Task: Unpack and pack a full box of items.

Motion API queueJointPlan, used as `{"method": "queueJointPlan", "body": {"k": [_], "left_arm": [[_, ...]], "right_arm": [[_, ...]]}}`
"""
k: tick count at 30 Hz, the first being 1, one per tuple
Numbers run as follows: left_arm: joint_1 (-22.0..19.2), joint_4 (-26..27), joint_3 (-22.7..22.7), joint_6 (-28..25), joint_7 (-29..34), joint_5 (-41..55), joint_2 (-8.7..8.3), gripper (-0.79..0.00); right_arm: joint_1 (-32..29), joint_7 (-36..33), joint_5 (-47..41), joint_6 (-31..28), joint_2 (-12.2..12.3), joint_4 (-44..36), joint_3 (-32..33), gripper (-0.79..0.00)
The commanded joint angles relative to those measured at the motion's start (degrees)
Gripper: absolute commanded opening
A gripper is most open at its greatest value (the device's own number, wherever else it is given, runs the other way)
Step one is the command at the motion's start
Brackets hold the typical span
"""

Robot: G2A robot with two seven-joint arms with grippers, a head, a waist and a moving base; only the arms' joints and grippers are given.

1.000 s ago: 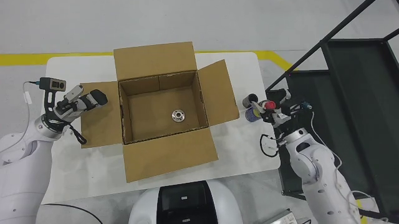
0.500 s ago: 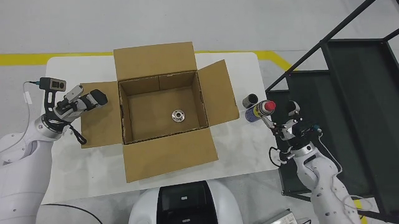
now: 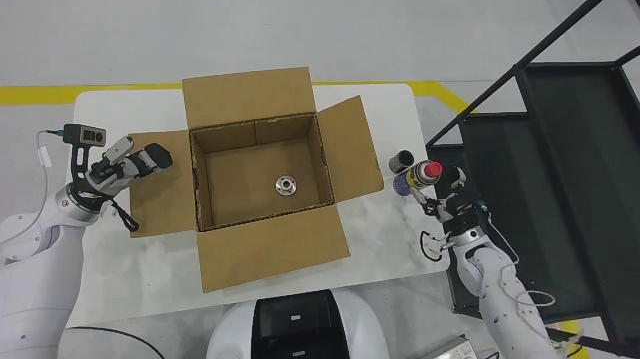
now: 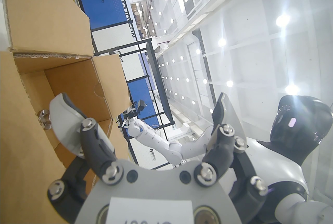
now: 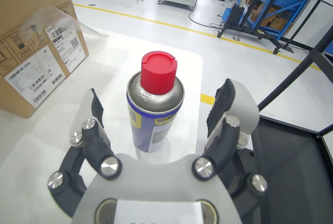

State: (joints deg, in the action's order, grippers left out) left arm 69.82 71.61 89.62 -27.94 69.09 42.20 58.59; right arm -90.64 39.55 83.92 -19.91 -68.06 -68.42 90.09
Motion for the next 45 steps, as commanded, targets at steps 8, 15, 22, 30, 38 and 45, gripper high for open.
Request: {"method": "queueJointPlan", "body": {"k": [8,15,22,30,38,45], "left_arm": [[0.0,0.0,0.0,0.0,0.0,0.0,0.0,0.0],[0.0,0.0,0.0,0.0,0.0,0.0,0.0,0.0],[0.0,0.0,0.0,0.0,0.0,0.0,0.0,0.0],[0.0,0.0,0.0,0.0,0.0,0.0,0.0,0.0],[0.0,0.0,0.0,0.0,0.0,0.0,0.0,0.0],[0.0,0.0,0.0,0.0,0.0,0.0,0.0,0.0]], "right_arm": [[5.3,-4.0,0.9,1.0,-0.5,6.7,-3.3,0.0],[8.4,-3.8,-0.3,-0.4,-0.7,9.5,-4.5,0.0],[8.8,-2.5,-2.4,-3.9,-0.7,10.5,-5.1,-0.785],[9.0,-2.1,-7.2,-9.1,-0.4,12.0,-3.9,-0.785],[2.5,-1.5,-6.8,-14.4,1.1,1.9,0.3,-0.785],[-8.9,-3.4,-10.9,-17.6,2.3,-18.7,7.9,-0.785]]}}
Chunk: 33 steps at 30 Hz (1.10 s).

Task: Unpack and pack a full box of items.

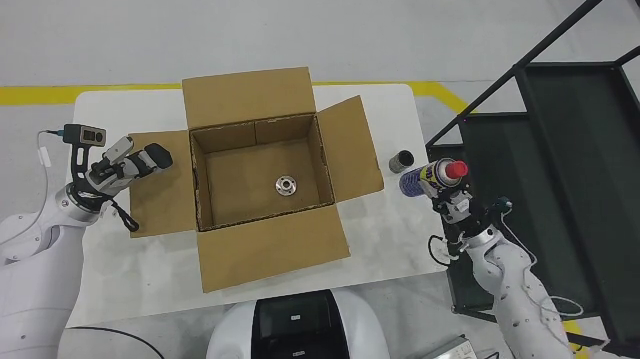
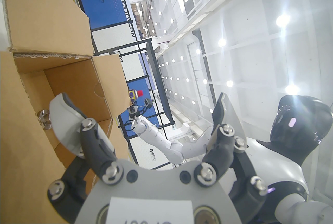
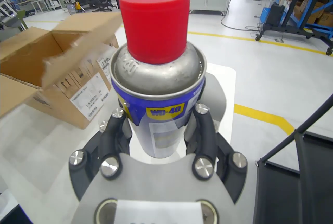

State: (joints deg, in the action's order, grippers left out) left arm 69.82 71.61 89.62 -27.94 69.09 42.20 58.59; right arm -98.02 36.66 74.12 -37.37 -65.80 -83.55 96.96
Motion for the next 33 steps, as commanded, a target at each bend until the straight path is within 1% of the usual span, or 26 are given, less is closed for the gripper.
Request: {"method": "queueJointPlan", "body": {"k": [1,2,4,8,10,11,13,14,16,21,24,26,30,33], "left_arm": [[0.0,0.0,0.0,0.0,0.0,0.0,0.0,0.0],[0.0,0.0,0.0,0.0,0.0,0.0,0.0,0.0],[0.0,0.0,0.0,0.0,0.0,0.0,0.0,0.0],[0.0,0.0,0.0,0.0,0.0,0.0,0.0,0.0],[0.0,0.0,0.0,0.0,0.0,0.0,0.0,0.0],[0.0,0.0,0.0,0.0,0.0,0.0,0.0,0.0],[0.0,0.0,0.0,0.0,0.0,0.0,0.0,0.0],[0.0,0.0,0.0,0.0,0.0,0.0,0.0,0.0],[0.0,0.0,0.0,0.0,0.0,0.0,0.0,0.0],[0.0,0.0,0.0,0.0,0.0,0.0,0.0,0.0],[0.0,0.0,0.0,0.0,0.0,0.0,0.0,0.0],[0.0,0.0,0.0,0.0,0.0,0.0,0.0,0.0],[0.0,0.0,0.0,0.0,0.0,0.0,0.0,0.0],[0.0,0.0,0.0,0.0,0.0,0.0,0.0,0.0]], "right_arm": [[-2.8,-1.4,-2.3,-0.2,0.1,-6.7,2.0,-0.785],[-3.9,-2.3,-3.3,0.3,0.2,-9.6,3.0,-0.785],[-5.5,-3.3,-6.2,-0.7,0.2,-15.4,4.0,-0.785],[-6.3,-7.5,-8.7,0.8,0.2,-24.6,5.1,-0.785],[-5.9,-10.1,-9.9,0.6,0.2,-28.4,4.3,-0.785],[-5.3,-11.7,-10.0,1.9,0.1,-30.0,3.8,-0.785],[-4.1,-15.6,-10.8,1.5,0.1,-32.4,1.1,-0.785],[-3.0,-17.5,-11.4,2.3,0.0,-33.0,-0.1,-0.785],[-0.9,-22.0,-12.9,2.4,-0.1,-33.7,-3.6,-0.785],[5.1,-33.7,-17.4,3.2,-0.5,-32.0,-12.7,-0.785],[8.6,-40.8,-19.0,4.8,-0.7,-29.8,-17.1,-0.785],[10.8,-44.3,-17.6,7.1,-0.9,-28.3,-18.8,-0.785],[12.9,-48.0,-17.3,7.8,-1.1,-25.3,-21.7,-0.785],[13.4,-47.6,-18.9,8.2,-1.2,-24.0,-21.9,-0.785]]}}
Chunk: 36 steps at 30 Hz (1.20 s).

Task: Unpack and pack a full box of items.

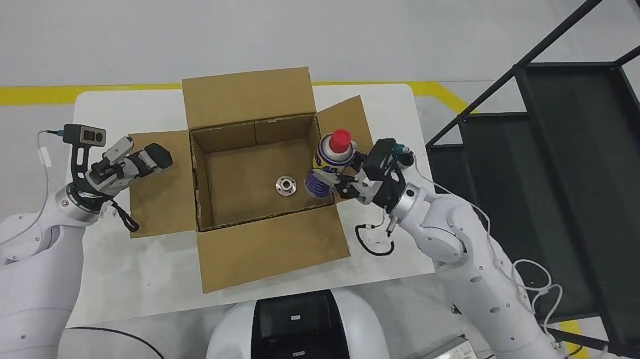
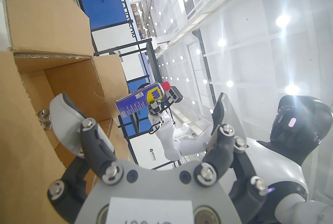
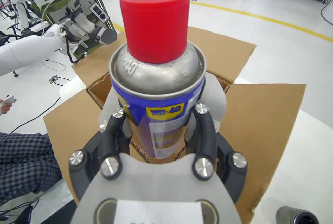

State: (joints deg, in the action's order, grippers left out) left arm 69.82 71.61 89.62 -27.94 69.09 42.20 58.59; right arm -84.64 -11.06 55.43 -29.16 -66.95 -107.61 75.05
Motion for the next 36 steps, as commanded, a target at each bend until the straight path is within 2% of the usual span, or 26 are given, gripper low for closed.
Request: {"method": "queueJointPlan", "body": {"k": [1,25,29,33,36], "left_arm": [[0.0,0.0,0.0,0.0,0.0,0.0,0.0,0.0],[0.0,0.0,0.0,0.0,0.0,0.0,0.0,0.0],[0.0,0.0,0.0,0.0,0.0,0.0,0.0,0.0],[0.0,0.0,0.0,0.0,0.0,0.0,0.0,0.0],[0.0,0.0,0.0,0.0,0.0,0.0,0.0,0.0]], "right_arm": [[0.0,0.2,-0.2,0.0,0.0,0.1,0.1,-0.785],[0.5,-0.3,-0.2,0.5,-0.1,-0.3,-0.4,-0.785],[5.4,-7.7,-4.6,-0.4,-0.3,0.1,-3.4,-0.785],[13.0,-17.5,-13.6,1.9,-1.0,3.1,-7.3,-0.785],[18.6,-19.8,-19.2,4.1,-1.8,6.1,-9.9,-0.785]]}}
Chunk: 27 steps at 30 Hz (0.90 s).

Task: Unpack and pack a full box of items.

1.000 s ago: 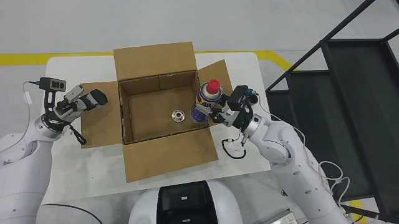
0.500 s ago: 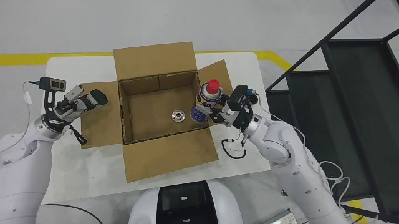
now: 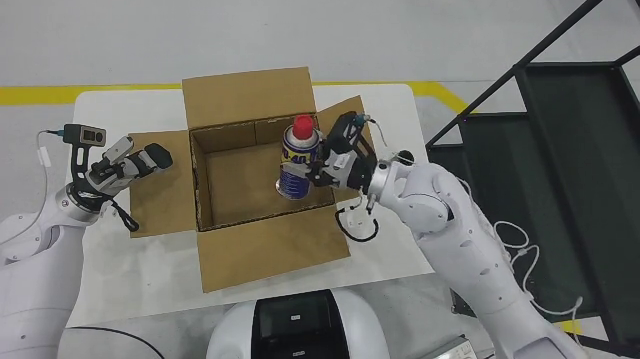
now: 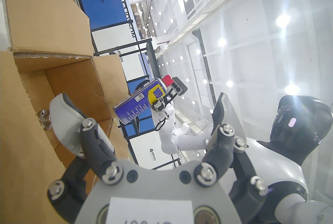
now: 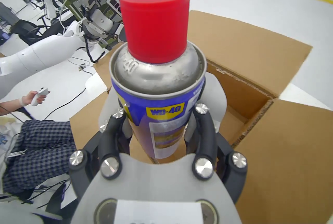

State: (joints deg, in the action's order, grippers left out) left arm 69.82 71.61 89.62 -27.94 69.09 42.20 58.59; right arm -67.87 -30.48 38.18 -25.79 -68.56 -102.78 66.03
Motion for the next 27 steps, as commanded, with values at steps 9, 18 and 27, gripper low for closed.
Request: {"method": "queueJointPlan", "body": {"k": [9,18,27], "left_arm": [[0.0,0.0,0.0,0.0,0.0,0.0,0.0,0.0],[0.0,0.0,0.0,0.0,0.0,0.0,0.0,0.0],[0.0,0.0,0.0,0.0,0.0,0.0,0.0,0.0]], "right_arm": [[17.3,-12.6,-17.6,7.3,-3.4,16.6,-11.8,-0.785],[27.2,-17.3,-20.6,12.1,-6.8,29.9,-20.3,-0.785],[34.5,-21.0,-22.6,15.6,-11.2,41.3,-28.1,-0.785]]}}
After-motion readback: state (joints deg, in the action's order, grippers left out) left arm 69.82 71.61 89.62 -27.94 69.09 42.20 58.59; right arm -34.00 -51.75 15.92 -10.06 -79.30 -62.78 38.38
